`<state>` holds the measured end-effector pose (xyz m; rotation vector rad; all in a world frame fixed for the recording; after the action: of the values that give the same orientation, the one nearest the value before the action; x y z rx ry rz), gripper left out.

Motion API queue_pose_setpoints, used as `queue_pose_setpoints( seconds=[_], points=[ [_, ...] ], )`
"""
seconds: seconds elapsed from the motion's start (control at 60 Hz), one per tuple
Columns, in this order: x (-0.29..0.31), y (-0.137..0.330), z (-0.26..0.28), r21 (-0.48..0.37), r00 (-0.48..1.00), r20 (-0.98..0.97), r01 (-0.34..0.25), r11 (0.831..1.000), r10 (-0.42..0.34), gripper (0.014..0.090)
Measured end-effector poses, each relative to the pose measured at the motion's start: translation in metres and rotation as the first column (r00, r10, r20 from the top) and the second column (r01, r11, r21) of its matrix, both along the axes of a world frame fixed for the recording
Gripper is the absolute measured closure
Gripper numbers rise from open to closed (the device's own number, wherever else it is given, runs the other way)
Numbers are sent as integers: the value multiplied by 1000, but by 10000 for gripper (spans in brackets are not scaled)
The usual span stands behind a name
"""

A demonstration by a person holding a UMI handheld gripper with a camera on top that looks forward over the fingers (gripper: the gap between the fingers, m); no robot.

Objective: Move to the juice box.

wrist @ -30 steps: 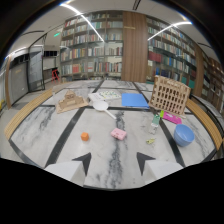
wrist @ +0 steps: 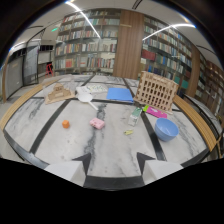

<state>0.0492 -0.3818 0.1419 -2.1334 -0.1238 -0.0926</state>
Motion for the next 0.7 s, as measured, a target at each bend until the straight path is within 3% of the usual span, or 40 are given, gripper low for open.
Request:
queue_pose_setpoints(
  seconds=[0.317, 0.7],
  points=[
    [86, 80, -15, -18, 996, 26, 81, 997, -80, 189],
    [125, 224, -59, -63, 996, 11, 90, 994, -90, 189]
  ],
)
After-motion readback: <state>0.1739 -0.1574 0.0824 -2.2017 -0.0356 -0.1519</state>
